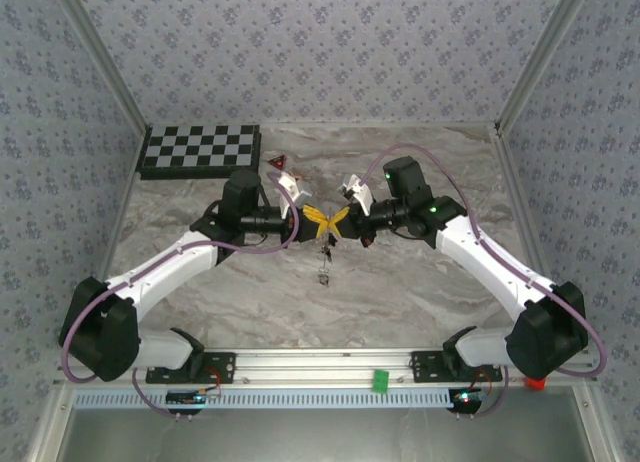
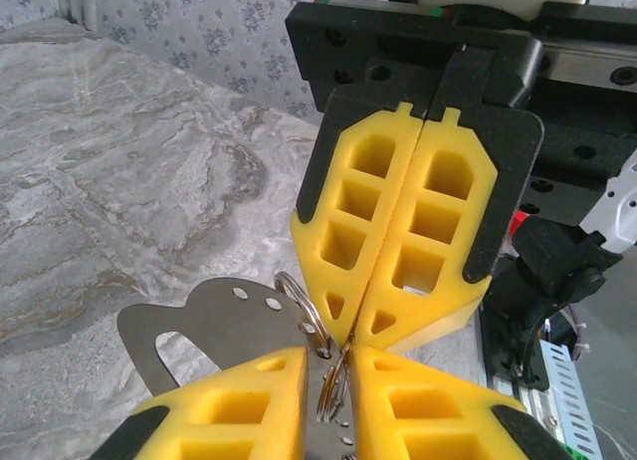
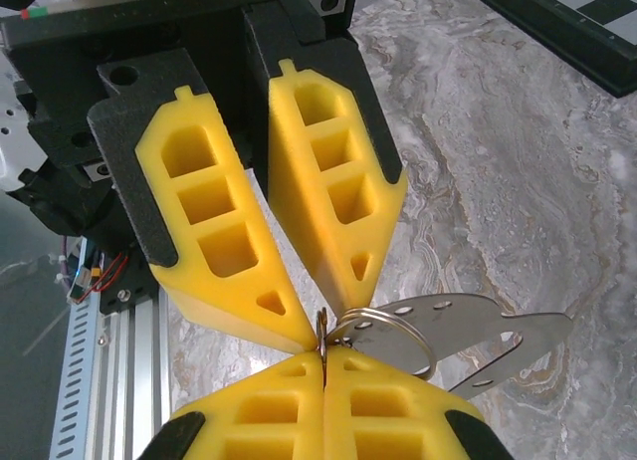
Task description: Put the keys on the keyring
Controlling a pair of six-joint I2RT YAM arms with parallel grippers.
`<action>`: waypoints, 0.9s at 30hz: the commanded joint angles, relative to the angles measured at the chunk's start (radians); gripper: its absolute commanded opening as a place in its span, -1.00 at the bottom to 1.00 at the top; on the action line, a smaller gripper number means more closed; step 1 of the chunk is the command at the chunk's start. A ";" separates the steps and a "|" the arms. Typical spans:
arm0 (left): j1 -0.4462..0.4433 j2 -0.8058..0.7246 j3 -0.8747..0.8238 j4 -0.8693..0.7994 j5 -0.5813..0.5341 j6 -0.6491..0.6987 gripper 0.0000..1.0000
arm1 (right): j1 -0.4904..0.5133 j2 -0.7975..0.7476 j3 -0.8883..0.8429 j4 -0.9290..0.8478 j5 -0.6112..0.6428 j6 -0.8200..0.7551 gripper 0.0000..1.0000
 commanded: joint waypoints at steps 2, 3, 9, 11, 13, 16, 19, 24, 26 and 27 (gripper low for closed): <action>-0.004 0.000 0.028 -0.004 0.069 0.024 -0.62 | -0.011 -0.028 0.014 0.047 -0.035 0.012 -1.00; -0.004 -0.001 0.029 -0.006 0.070 0.024 -0.62 | -0.013 -0.029 0.013 0.051 -0.038 0.015 -1.00; -0.003 -0.015 0.020 0.007 0.074 0.023 -0.62 | -0.029 -0.038 -0.004 0.076 -0.057 0.033 -1.00; -0.003 -0.018 0.017 0.011 0.079 0.021 -0.65 | -0.033 -0.039 -0.008 0.083 -0.062 0.037 -1.00; -0.004 -0.017 0.017 0.021 0.079 0.013 -0.65 | -0.033 -0.037 -0.009 0.087 -0.075 0.040 -1.00; -0.004 -0.010 0.023 0.026 0.080 0.002 -0.64 | -0.024 -0.028 -0.003 0.080 -0.093 0.036 -1.00; -0.004 -0.006 0.027 0.027 0.078 -0.004 -0.64 | -0.016 -0.013 0.005 0.054 -0.091 0.019 -1.00; -0.003 -0.021 0.022 0.027 0.045 -0.002 -0.62 | -0.010 -0.006 0.011 0.029 -0.084 0.003 -1.00; -0.003 -0.033 0.014 0.032 0.034 0.000 -0.62 | -0.011 -0.008 0.011 0.022 -0.080 -0.001 -1.00; -0.002 -0.041 0.009 0.037 0.026 0.001 -0.62 | -0.011 -0.008 0.011 0.018 -0.080 -0.004 -1.00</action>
